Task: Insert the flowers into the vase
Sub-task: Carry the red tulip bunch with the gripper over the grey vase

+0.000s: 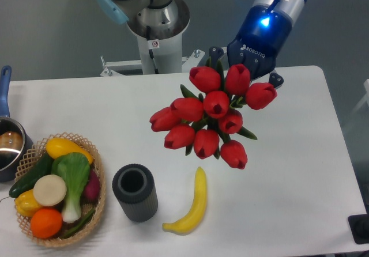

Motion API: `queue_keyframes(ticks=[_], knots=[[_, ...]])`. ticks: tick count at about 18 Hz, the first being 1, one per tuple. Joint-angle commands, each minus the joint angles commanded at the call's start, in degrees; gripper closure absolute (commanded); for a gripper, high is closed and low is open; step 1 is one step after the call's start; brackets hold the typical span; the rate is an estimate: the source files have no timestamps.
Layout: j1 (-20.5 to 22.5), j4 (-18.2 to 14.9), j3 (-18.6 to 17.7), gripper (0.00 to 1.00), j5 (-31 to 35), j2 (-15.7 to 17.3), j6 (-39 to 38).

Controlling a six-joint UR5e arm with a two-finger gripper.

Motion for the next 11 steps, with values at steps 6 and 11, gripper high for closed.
queue_keyframes(ticks=[6, 11], knots=[[-1.31, 1.23, 0.26, 0.75, -0.35, -0.53, -1.23], [-2.63, 2.89, 0.35, 0.75, -0.26, -1.23, -1.23]])
